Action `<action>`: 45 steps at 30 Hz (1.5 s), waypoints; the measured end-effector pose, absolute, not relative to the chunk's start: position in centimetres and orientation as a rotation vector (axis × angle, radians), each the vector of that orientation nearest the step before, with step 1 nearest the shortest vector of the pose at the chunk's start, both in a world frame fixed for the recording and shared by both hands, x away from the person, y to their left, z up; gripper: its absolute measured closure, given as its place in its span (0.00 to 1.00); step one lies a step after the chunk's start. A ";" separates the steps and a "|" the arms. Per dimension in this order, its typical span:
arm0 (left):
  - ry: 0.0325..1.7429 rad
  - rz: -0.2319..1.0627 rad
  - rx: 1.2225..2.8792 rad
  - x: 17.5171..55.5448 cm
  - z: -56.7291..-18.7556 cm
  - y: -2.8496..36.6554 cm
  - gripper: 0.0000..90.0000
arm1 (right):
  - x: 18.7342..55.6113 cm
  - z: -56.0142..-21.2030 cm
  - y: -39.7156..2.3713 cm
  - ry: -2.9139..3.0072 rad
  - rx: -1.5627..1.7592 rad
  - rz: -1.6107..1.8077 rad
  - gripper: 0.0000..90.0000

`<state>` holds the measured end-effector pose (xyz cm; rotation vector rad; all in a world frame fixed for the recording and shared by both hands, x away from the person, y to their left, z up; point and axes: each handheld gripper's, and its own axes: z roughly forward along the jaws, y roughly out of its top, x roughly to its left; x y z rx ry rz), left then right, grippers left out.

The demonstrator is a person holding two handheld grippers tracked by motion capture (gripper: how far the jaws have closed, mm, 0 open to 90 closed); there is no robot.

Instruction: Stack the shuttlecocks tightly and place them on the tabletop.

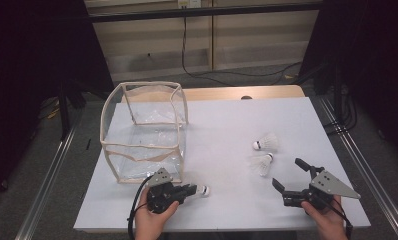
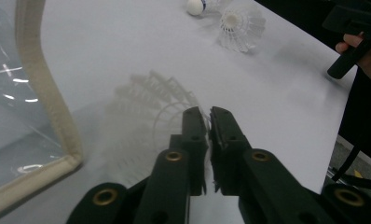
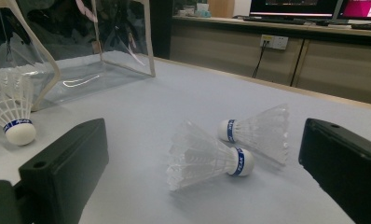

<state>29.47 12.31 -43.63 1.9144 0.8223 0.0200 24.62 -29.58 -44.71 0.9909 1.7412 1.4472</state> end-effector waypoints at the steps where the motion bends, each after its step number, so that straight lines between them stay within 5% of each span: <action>1: 0.821 0.022 1.912 29.5 -43.6 12.2 0.98 | 24.6 -44.7 -29.6 1.741 0.992 1.448 0.01; 45: 0.936 0.025 1.899 29.7 -41.0 7.9 1.00 | 24.5 -44.6 -29.8 1.736 0.986 1.461 0.01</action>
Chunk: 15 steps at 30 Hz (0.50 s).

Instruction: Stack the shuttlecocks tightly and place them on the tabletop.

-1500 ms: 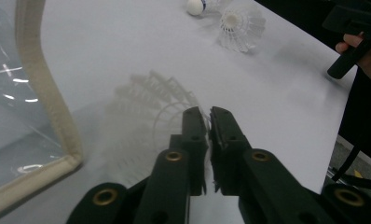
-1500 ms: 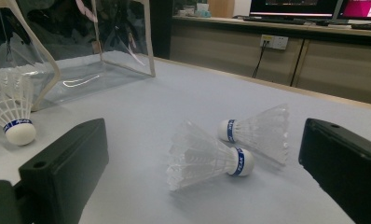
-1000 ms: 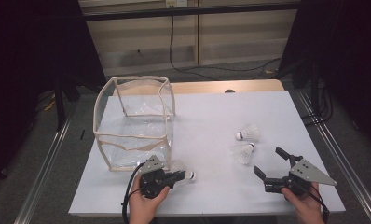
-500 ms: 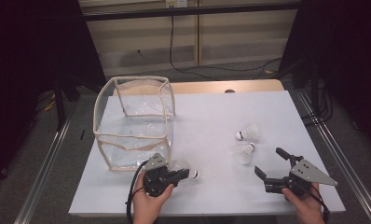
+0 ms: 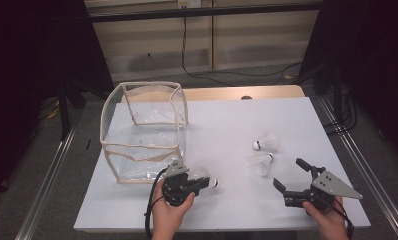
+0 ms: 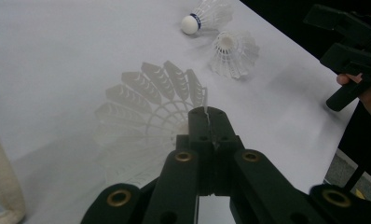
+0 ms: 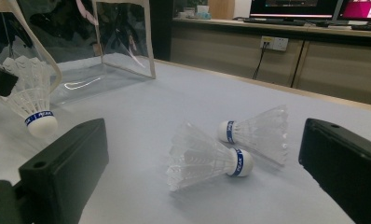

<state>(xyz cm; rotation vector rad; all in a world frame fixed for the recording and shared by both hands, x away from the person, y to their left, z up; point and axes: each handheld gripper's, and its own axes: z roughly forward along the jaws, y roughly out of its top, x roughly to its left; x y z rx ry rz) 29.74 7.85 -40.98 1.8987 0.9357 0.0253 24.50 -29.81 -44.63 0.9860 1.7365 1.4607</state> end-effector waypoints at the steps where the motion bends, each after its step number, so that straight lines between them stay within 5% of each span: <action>1: 0.933 0.033 1.898 29.8 -40.9 7.7 1.00 | 24.5 -44.6 -29.8 1.737 0.987 1.460 0.01; 15: 0.974 0.075 1.898 30.8 -40.5 5.5 1.00 | 24.4 -44.6 -29.8 1.735 0.983 1.458 0.01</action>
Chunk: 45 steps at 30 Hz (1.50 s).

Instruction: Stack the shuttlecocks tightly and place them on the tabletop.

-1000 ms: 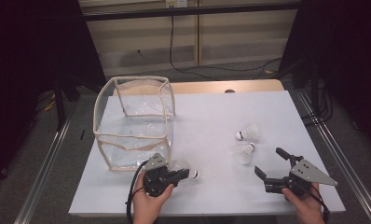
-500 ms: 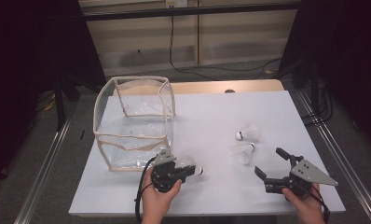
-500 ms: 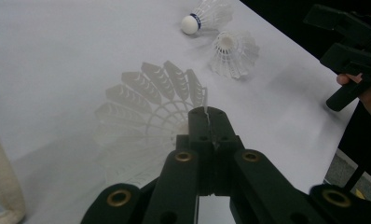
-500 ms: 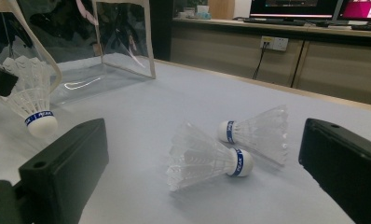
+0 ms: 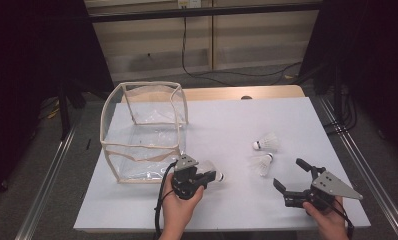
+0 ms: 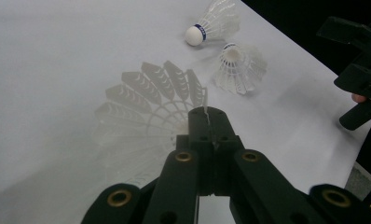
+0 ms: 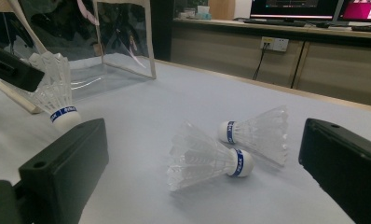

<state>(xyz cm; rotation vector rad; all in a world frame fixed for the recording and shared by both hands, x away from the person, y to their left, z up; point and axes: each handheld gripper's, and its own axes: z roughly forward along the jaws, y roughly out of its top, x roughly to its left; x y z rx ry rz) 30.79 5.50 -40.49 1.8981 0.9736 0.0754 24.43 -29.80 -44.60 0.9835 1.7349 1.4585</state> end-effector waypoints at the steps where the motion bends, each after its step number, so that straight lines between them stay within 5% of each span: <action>1: 0.975 0.079 1.900 30.9 -40.5 5.4 1.00 | 24.4 -44.6 -29.8 1.735 0.983 1.459 0.01; 45: 1.123 0.176 1.891 36.1 -40.1 1.0 1.00 | 24.4 -44.5 -29.8 1.739 0.971 1.467 0.01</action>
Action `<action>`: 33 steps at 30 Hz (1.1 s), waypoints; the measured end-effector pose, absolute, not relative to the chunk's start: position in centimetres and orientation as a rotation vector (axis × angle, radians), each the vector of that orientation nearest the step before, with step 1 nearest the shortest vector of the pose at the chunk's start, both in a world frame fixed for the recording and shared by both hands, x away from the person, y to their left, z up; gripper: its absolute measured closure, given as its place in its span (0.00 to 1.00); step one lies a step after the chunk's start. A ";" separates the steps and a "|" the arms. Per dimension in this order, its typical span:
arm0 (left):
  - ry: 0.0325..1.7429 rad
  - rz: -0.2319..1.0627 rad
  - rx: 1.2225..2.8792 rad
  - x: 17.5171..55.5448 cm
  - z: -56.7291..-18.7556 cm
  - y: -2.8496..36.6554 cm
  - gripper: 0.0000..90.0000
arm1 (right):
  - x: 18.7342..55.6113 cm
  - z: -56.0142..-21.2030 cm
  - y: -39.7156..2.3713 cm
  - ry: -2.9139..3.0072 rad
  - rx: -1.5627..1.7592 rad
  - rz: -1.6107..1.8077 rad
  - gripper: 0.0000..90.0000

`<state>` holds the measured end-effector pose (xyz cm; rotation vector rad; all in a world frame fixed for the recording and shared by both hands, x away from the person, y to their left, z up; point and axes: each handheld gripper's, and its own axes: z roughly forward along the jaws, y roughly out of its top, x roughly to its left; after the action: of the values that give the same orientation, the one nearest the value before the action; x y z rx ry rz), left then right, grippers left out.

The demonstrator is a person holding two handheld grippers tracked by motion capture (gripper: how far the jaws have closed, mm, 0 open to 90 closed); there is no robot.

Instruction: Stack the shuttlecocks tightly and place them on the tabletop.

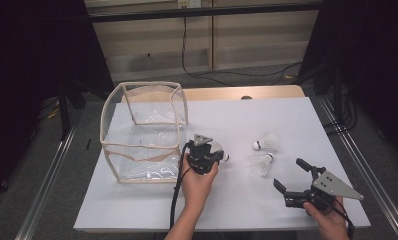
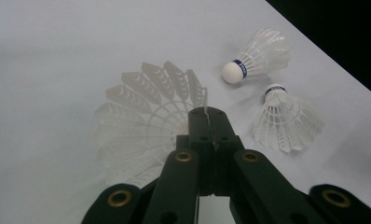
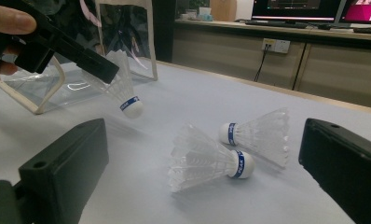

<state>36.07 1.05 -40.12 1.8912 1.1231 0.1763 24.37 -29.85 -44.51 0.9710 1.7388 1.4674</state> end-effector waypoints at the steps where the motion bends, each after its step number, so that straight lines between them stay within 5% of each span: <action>1: 1.128 0.180 1.893 36.2 -40.1 1.0 1.00 | 24.4 -44.5 -29.8 1.739 0.973 1.465 0.01; 33: 1.211 0.279 1.898 38.6 -39.7 -0.9 1.00 | 24.3 -44.5 -29.8 1.742 0.967 1.466 0.01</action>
<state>38.62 -0.87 -39.68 1.8976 1.2107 0.2788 24.33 -29.77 -44.48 0.9671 1.7416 1.4662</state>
